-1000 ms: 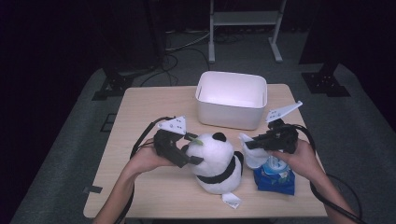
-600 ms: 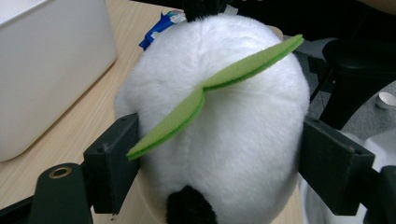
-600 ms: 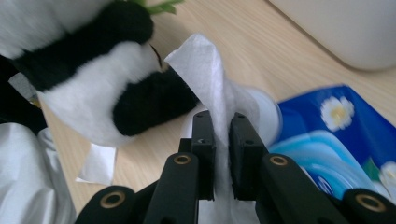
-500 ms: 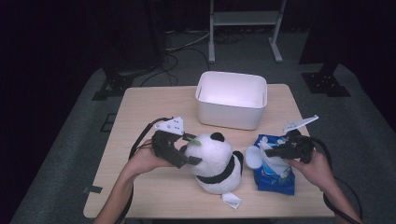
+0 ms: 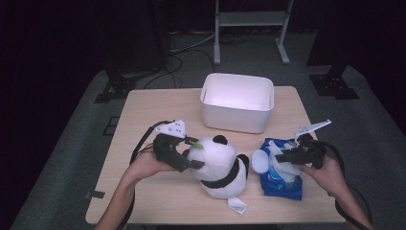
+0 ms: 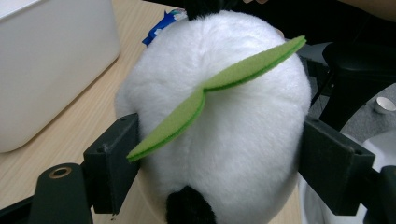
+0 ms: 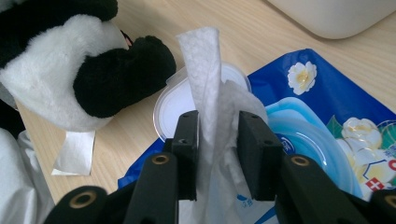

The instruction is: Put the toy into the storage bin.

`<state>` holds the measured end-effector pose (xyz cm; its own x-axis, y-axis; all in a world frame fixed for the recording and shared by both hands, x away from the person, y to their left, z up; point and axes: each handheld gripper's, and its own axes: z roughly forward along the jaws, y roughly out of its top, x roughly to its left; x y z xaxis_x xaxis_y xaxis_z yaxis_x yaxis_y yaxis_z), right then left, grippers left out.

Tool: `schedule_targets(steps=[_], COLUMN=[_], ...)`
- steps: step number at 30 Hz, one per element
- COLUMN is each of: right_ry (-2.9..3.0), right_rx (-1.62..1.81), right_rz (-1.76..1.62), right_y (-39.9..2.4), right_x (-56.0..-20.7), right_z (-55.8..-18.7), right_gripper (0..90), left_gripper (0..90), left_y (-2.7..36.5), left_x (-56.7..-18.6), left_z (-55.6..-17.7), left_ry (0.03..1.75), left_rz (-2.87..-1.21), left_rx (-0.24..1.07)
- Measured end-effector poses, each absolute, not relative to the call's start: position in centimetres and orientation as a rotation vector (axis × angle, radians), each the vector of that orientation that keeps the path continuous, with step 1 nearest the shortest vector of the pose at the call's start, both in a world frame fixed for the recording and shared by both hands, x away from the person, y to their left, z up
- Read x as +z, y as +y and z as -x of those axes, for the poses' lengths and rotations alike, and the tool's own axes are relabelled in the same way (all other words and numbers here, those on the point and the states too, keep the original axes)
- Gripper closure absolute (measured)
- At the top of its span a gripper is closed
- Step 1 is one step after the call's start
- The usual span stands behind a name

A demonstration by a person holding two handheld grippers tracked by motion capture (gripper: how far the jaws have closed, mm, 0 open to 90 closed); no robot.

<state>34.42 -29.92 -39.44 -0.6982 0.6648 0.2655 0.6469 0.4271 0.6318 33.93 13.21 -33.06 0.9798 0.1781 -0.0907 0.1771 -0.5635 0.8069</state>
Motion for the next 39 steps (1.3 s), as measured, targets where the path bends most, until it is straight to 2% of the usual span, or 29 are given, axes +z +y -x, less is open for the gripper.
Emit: schedule_targets(steps=[25,39], right_ry=[2.633,2.649], right_rx=[1.173,1.175], right_rz=[-1.165,-1.114], right_y=[-28.9,-27.7], right_x=[-37.4,-36.0], right_z=[-35.4,-35.5], right_gripper=[55.7,54.9], left_gripper=[19.0,19.1], left_y=[14.7,15.3], left_x=[-33.3,-33.4], left_z=[-34.7,-34.8], left_ry=[0.296,0.316], left_rz=[-2.176,-2.177], left_rx=[-0.020,-0.026])
